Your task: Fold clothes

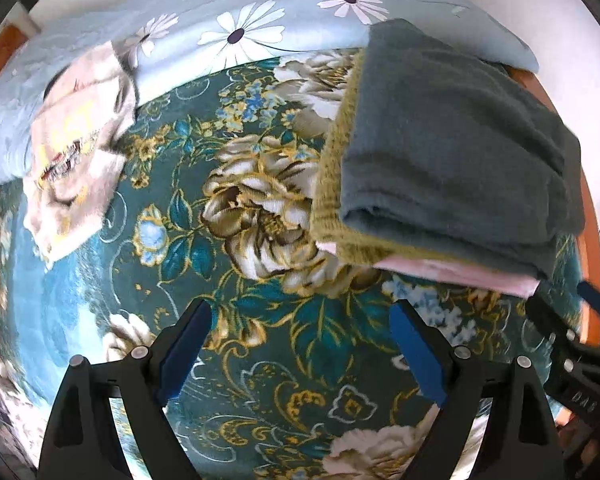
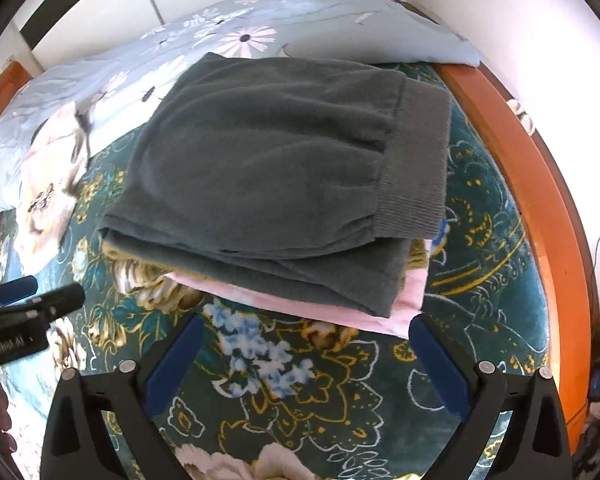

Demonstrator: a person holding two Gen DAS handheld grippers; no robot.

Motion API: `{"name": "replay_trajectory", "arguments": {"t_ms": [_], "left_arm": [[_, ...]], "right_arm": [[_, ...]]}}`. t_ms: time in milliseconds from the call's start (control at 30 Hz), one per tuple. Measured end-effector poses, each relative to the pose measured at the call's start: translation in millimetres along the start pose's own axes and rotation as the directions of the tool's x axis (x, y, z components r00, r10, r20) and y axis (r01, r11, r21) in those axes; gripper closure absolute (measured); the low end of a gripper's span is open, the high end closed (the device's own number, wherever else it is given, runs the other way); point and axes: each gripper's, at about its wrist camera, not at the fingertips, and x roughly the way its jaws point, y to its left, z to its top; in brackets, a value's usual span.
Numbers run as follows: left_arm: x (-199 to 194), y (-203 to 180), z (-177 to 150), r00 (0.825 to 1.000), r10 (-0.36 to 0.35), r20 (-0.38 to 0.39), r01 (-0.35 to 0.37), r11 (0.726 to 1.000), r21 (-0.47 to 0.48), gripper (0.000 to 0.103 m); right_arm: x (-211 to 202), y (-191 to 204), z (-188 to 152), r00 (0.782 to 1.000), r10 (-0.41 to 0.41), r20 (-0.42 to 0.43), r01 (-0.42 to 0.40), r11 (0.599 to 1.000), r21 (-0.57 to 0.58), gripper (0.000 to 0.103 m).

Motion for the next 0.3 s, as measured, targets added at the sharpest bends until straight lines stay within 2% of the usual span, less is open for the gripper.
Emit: {"name": "replay_trajectory", "arguments": {"t_ms": [167, 300], "left_arm": [[9.7, -3.1, 7.4, 0.999, -0.011, -0.041, 0.01, 1.0, -0.013, 0.012], [2.7, -14.6, 13.5, 0.998, 0.067, 0.002, -0.067, 0.995, 0.067, 0.012]], "right_arm": [[7.0, -9.1, -1.3, 1.0, -0.004, -0.021, 0.005, 0.999, 0.048, 0.0], [8.5, -13.2, 0.1, 1.0, 0.003, -0.017, -0.002, 0.997, 0.078, 0.0]]}}
